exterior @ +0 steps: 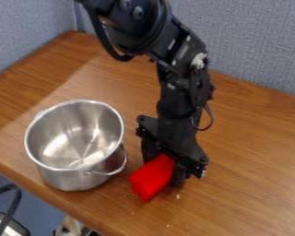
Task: Put the red object in the metal pot
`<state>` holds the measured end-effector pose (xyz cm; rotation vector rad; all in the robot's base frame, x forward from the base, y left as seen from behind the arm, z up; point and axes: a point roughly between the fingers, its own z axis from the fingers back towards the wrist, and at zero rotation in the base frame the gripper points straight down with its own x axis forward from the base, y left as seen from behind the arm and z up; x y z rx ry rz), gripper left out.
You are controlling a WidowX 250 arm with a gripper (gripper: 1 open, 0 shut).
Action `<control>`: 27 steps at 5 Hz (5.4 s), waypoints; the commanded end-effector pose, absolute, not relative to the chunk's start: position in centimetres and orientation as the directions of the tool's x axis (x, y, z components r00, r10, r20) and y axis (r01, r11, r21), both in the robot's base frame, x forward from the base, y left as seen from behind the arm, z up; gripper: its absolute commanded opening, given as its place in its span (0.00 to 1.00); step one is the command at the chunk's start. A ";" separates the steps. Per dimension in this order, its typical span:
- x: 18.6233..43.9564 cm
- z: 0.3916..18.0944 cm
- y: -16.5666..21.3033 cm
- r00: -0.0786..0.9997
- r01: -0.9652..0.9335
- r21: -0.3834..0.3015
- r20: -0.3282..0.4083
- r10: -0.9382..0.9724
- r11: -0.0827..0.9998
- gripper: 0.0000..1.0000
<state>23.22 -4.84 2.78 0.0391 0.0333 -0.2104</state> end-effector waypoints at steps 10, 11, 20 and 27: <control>20.3 13.1 5.0 0.991 0.072 0.115 -0.119 -0.058 0.991 0.00; 19.5 11.5 6.1 0.990 0.050 0.113 -0.139 -0.034 0.992 0.00; 20.8 4.8 5.9 0.989 0.002 0.129 -0.144 0.017 0.992 1.00; 20.7 4.3 5.6 0.987 0.000 0.126 -0.157 0.020 0.992 1.00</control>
